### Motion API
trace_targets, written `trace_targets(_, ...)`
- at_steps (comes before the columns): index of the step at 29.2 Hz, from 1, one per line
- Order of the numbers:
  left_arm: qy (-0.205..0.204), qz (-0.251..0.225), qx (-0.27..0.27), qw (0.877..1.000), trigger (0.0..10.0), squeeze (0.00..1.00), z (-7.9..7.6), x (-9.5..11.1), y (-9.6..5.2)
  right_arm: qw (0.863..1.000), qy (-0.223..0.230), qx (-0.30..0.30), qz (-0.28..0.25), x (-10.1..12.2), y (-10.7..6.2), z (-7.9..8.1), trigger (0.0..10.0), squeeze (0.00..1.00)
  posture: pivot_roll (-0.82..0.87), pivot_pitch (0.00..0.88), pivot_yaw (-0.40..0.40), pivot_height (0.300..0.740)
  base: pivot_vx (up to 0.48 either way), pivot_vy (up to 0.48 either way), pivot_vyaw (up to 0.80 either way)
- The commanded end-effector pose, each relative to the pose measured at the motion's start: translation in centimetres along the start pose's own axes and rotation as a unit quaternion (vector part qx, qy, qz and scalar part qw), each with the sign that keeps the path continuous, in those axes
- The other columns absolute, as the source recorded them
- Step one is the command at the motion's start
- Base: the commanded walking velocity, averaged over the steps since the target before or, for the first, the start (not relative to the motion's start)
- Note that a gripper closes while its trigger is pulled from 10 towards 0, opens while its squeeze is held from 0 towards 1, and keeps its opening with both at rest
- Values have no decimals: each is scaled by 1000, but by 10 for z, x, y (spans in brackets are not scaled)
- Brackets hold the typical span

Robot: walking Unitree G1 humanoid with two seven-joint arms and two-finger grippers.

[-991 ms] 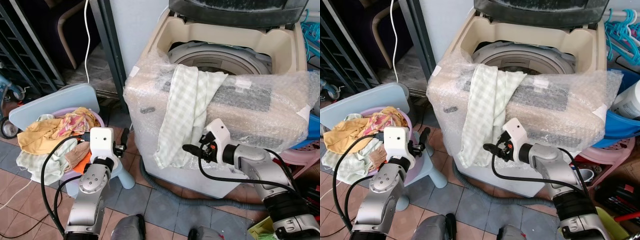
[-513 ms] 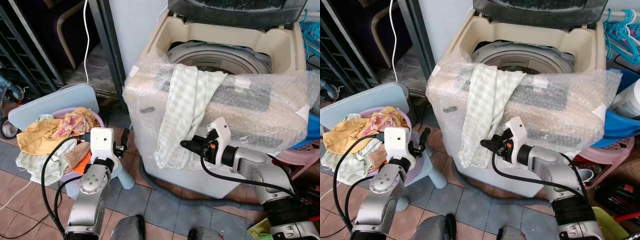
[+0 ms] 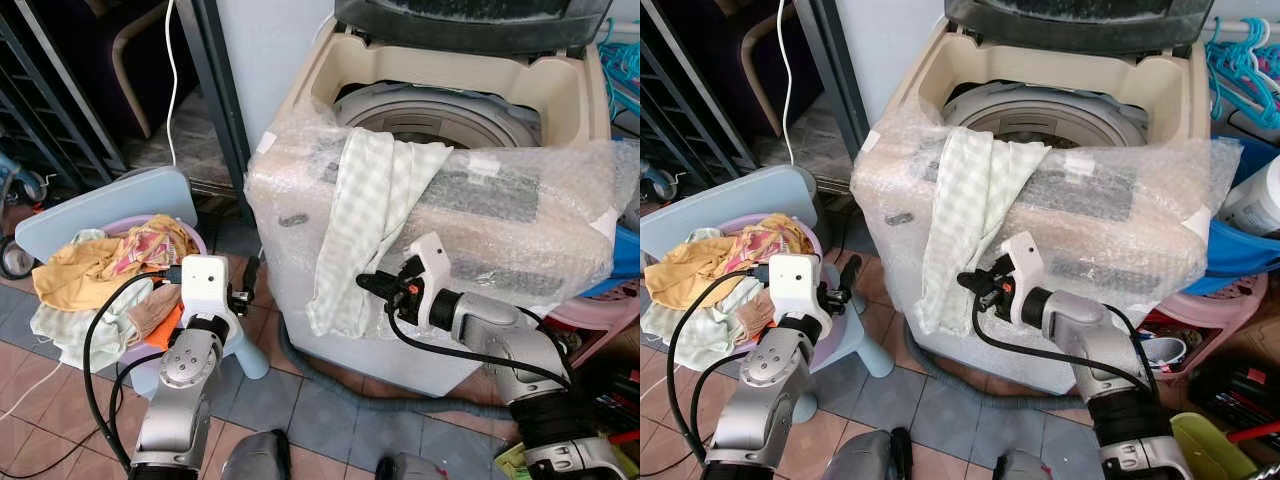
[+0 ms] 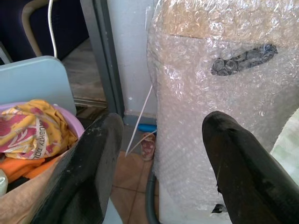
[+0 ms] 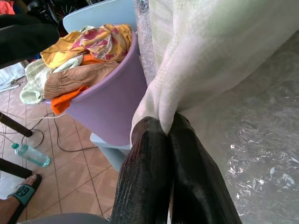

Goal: Clothes washing

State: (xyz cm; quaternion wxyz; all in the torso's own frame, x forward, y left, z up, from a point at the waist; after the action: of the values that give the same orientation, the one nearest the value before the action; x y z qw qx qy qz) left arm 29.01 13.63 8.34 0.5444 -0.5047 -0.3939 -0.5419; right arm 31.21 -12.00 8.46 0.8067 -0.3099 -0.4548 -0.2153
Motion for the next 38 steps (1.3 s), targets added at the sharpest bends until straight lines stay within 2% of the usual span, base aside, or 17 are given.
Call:
trace_targets(1, 4, 4, 4, 1000, 10000, 0, 1, -2, 0, 1000, -4, -5, -3, 3, 4, 0, 0, 0, -10, 86, 50, 740, 0, 0, 0)
trace_targets(6, 6, 5, 7, 1000, 10000, 0, 3, -4, -1, 999, 4, -6, -40, 16, 9, 3, 0, 0, -9, 79, 49, 740, 0, 0, 0)
trace_targets(8, 7, 5, 7, 1000, 10000, 0, 3, -4, 0, 997, -3, -4, -73, 35, 11, 5, 0, 0, -8, 73, 48, 740, 0, 0, 0)
trace_targets(9, 7, 3, 9, 1000, 10000, 0, 3, -3, 1, 991, -4, -1, -137, 71, 11, 8, 0, 0, -9, 67, 46, 740, 0, 0, 0)
trace_targets(10, 7, 3, 9, 1000, 10000, 0, 3, -3, 1, 991, -4, -1, -137, 71, 11, 8, 0, 0, -9, 67, 46, 740, 0, 0, 0)
trace_targets(12, 6, 0, 9, 1000, 10000, 0, 2, -1, 4, 968, -44, -2, -246, 154, 2, 12, 0, 0, -14, 57, 45, 740, 0, 0, 0)
trace_targets(15, 5, -2, 8, 1000, 10000, 0, 0, -1, 6, 956, -72, 4, -285, 190, -7, 17, 0, 0, -15, 55, 43, 740, 0, 0, 0)
trace_targets(16, 5, -3, 7, 1000, 10000, 0, -1, 0, 7, 943, -101, -3, -318, 222, -17, 19, 0, 0, -15, 50, 42, 740, 0, 0, 0)
trace_targets(19, 4, -6, 7, 1000, 10000, 0, -2, 1, 8, 915, -137, -29, -379, 278, -39, 25, 0, 0, -17, 45, 39, 740, 0, 0, 0)
trace_targets(22, 3, -7, 7, 1000, 10000, 0, -3, 1, 9, 899, -151, -18, -410, 310, -53, 37, 0, 0, -18, 38, 31, 740, 0, 0, 0)
trace_targets(25, 1, -8, 11, 1000, 10000, 0, -3, 0, 9, 902, -157, -5, -402, 313, -53, 40, 0, 0, -13, 36, 17, 740, 0, 0, 0)
trace_targets(28, -1, -7, 17, 1000, 10000, 0, -2, -1, 7, 918, -160, 8, -363, 292, -38, 35, 0, 0, -9, 39, 15, 740, 0, 0, 0)
trace_targets(30, -1, -5, 16, 1000, 10000, 0, -3, -2, 6, 940, -156, 39, -301, 255, -23, 30, 0, 0, -9, 43, 19, 740, 0, 0, 0)
trace_targets(32, -1, -5, 15, 1000, 10000, 0, -3, -3, 5, 949, -154, 64, -267, 235, -18, 31, 0, 0, -10, 43, 20, 740, 0, 0, 0)
trace_targets(33, 0, -2, 14, 1000, 10000, 0, -2, -4, 6, 960, -148, 102, -213, 202, -15, 31, 0, 0, -12, 44, 23, 740, 0, 0, 0)
trace_targets(35, 2, -1, 13, 1000, 10000, 0, 0, -5, 7, 965, -159, 137, -157, 168, -17, 33, 0, 0, -15, 46, 27, 740, 0, 0, 0)
trace_targets(38, 0, -3, 12, 1000, 10000, 0, 0, -4, 7, 968, -147, 155, -131, 153, -24, 33, 0, 0, -23, 49, 36, 740, 0, 0, 0)
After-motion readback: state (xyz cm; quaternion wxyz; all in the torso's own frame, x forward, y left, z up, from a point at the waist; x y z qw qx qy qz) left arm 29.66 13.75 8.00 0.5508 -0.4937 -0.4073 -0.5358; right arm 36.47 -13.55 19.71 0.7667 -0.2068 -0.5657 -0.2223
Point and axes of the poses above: a point about 5 cm out from each wrist's last joint towards the gripper, its own y axis pointing out of the wrist towards the gripper, its own x axis along the axis of the wrist's last joint, z = x × y, the point moved 3 cm from there along y, pointing out of the wrist towards the gripper, and after that the axes turned 11 degrees about y, right-handed, at the moved point
